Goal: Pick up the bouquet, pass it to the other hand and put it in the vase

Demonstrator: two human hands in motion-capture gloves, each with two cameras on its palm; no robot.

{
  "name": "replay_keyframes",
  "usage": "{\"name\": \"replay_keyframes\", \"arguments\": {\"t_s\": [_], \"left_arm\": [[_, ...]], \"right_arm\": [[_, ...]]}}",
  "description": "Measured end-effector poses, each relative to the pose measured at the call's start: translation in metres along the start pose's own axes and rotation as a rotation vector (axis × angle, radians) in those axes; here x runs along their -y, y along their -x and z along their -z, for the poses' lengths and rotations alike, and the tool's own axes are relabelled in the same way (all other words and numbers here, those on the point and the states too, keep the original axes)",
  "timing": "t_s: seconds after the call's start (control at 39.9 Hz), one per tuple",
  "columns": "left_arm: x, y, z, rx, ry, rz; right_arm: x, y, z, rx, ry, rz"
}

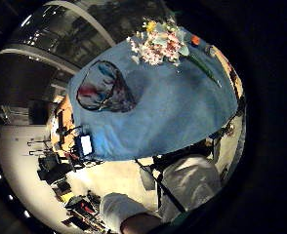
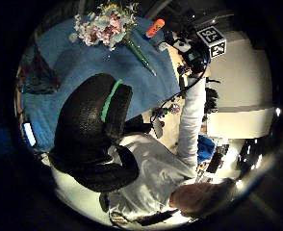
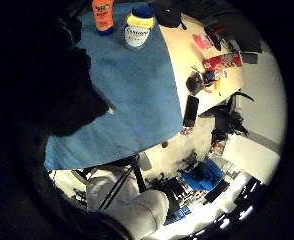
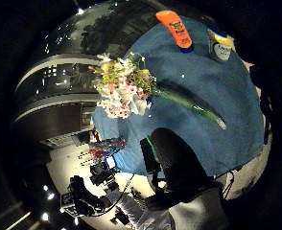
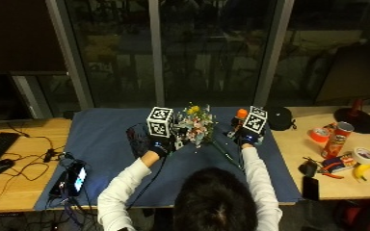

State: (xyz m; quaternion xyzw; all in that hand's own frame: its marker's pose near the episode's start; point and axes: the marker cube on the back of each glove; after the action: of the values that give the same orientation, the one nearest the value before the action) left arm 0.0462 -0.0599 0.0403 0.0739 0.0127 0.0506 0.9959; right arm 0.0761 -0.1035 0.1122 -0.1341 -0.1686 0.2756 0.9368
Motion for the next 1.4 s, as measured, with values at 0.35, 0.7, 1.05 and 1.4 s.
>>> {"name": "replay_keyframes", "arguments": {"t_s": [0.35, 0.7, 1.05, 1.4], "left_arm": [[0.0, 0.014, -0.015, -0.014, 0.037, 0.022], [-0.009, 0.027, -0.022, -0.025, 0.094, 0.048], [-0.003, 0.032, -0.036, -0.013, 0.138, 0.056], [-0.006, 0.028, -0.055, 0.03, 0.227, 0.029]], "right_arm": [[0.017, 0.008, -0.056, 0.012, -0.254, 0.055], [0.038, 0.001, -0.123, -0.01, -0.109, -0.014], [0.037, 0.012, -0.141, -0.131, -0.055, -0.024], [0.027, 0.02, -0.149, -0.175, 0.064, -0.052]]}}
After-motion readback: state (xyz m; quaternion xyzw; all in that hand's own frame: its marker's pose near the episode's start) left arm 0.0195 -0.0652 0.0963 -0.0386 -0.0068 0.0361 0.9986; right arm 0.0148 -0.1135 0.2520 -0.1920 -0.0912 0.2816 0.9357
